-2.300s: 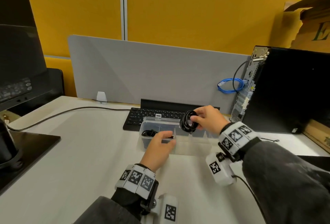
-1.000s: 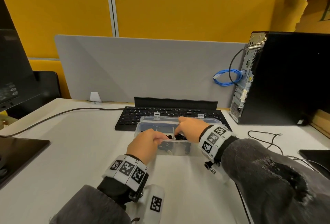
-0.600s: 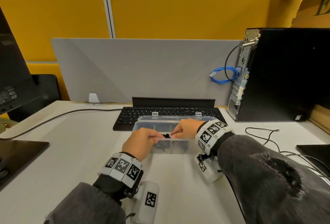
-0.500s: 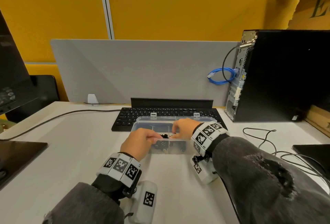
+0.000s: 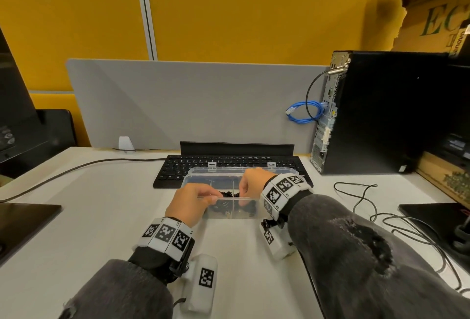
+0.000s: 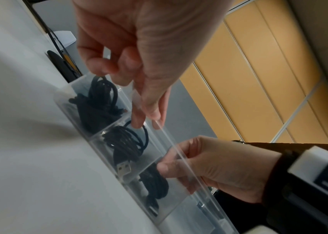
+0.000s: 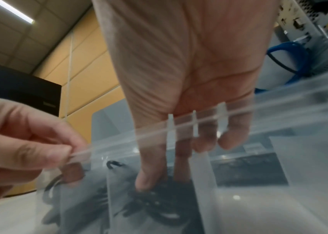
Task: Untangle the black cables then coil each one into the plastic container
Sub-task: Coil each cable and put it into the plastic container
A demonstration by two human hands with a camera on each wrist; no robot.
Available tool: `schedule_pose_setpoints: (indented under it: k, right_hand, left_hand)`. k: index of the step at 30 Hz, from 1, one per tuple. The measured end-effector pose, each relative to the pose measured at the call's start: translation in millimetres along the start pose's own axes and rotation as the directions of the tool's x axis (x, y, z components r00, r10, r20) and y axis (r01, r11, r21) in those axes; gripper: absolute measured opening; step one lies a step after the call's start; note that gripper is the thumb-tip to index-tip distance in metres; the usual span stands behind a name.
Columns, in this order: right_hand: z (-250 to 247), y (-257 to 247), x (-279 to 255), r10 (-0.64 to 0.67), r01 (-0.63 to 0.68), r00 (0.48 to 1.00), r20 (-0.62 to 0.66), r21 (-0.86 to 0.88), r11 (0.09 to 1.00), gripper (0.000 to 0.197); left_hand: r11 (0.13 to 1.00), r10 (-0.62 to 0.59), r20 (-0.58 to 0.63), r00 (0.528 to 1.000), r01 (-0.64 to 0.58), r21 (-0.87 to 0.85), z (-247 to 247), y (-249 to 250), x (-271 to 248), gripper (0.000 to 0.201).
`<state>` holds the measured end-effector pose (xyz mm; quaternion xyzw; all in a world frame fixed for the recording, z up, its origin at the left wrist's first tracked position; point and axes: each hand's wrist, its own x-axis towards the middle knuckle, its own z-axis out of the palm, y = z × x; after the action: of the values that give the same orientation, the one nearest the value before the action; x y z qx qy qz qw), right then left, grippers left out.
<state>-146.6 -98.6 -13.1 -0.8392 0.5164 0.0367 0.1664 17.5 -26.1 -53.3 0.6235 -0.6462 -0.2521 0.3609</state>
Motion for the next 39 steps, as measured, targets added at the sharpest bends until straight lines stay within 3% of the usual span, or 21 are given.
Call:
schedule_pose_setpoints:
  k: [3, 5, 7, 8, 10, 12, 14, 15, 17, 20, 22, 24, 26, 29, 32, 34, 36, 39]
  right_hand:
    - [-6, 13, -19, -0.008, 0.04, 0.985, -0.17, 0.187, 0.982, 0.024]
    - [-20, 35, -42, 0.062, 0.1, 0.923, -0.379, 0.395, 0.913, 0.025]
    - [-36, 73, -63, 0.203, 0.026, 0.838, -0.506, 0.41, 0.912, 0.028]
    - [-42, 94, -73, 0.274, -0.086, 0.803, -0.53, 0.352, 0.932, 0.033]
    - [-43, 134, -92, 0.429, -0.402, 0.767, -0.477, 0.164, 0.901, 0.047]
    - [-33, 162, -108, 0.542, -0.587, 0.783, -0.306, -0.072, 0.807, 0.056]
    - [-18, 175, -121, 0.568, -0.59, 0.807, -0.163, -0.256, 0.765, 0.05]
    - [-14, 178, -125, 0.548, -0.567, 0.822, -0.152, -0.286, 0.772, 0.04]
    - [-13, 178, -128, 0.531, -0.557, 0.83, -0.17, -0.22, 0.801, 0.023]
    - [-28, 173, -126, 0.552, -0.565, 0.812, -0.19, -0.022, 0.825, 0.021]
    - [-46, 162, -130, 0.487, -0.462, 0.813, -0.319, 0.156, 0.873, 0.02]
    - [-63, 143, -139, 0.349, -0.222, 0.808, -0.475, 0.303, 0.927, 0.02]
    - [-77, 116, -149, 0.244, 0.014, 0.806, -0.54, 0.428, 0.904, 0.021]
    - [-88, 71, -161, 0.11, 0.22, 0.815, -0.569, 0.479, 0.85, 0.022]
    - [-83, 39, -171, -0.064, 0.36, 0.855, -0.515, 0.5, 0.788, 0.019]
    - [-74, 27, -176, -0.153, 0.396, 0.85, -0.503, 0.419, 0.817, 0.017]
    - [-60, 21, -175, -0.214, 0.424, 0.832, -0.512, 0.337, 0.841, 0.019]
    - [-36, 20, -167, -0.278, 0.477, 0.841, -0.464, 0.395, 0.785, 0.022]
  left_hand:
    - [1.0, -0.002, 0.002, 1.0, 0.002, 0.0, -1, -1, -1, 0.025]
    - [1.0, 0.002, 0.002, 1.0, -0.002, -0.004, -2, -2, -1, 0.022]
    - [1.0, 0.007, -0.003, 1.0, -0.008, -0.008, -2, -2, -1, 0.021]
    - [1.0, 0.008, -0.006, 1.0, -0.008, -0.013, -1, -1, -2, 0.022]
    - [1.0, 0.006, -0.013, 1.0, -0.006, -0.021, 0, 0, -3, 0.023]
    - [1.0, 0.001, -0.023, 1.0, -0.001, -0.03, 1, 2, -4, 0.021]
    - [1.0, 0.0, -0.025, 1.0, 0.0, -0.022, 2, 3, -5, 0.018]
    - [1.0, -0.001, -0.025, 1.0, 0.0, -0.016, 2, 3, -6, 0.018]
    - [1.0, -0.014, -0.013, 1.0, 0.014, -0.014, 1, 4, -8, 0.018]
    - [0.998, -0.032, -0.007, 0.999, 0.032, 0.057, -4, 12, -13, 0.018]
    - [0.99, 0.021, -0.058, 0.998, -0.013, 0.139, -8, 26, -20, 0.022]
    - [0.984, 0.11, -0.081, 0.991, -0.098, 0.147, -7, 52, -31, 0.026]
    - [0.976, 0.205, -0.038, 0.978, -0.201, 0.085, -2, 84, -42, 0.027]
    - [0.943, 0.331, 0.023, 0.943, -0.329, -0.055, 11, 126, -52, 0.033]
    - [0.896, 0.337, 0.106, 0.935, -0.284, -0.34, 23, 153, -54, 0.039]
    - [0.83, 0.302, 0.116, 0.946, -0.201, -0.521, 27, 161, -54, 0.038]
    - [0.777, 0.271, 0.088, 0.958, -0.164, -0.608, 25, 163, -54, 0.034]
    - [0.747, 0.217, 0.073, 0.973, -0.118, -0.654, 17, 157, -58, 0.036]
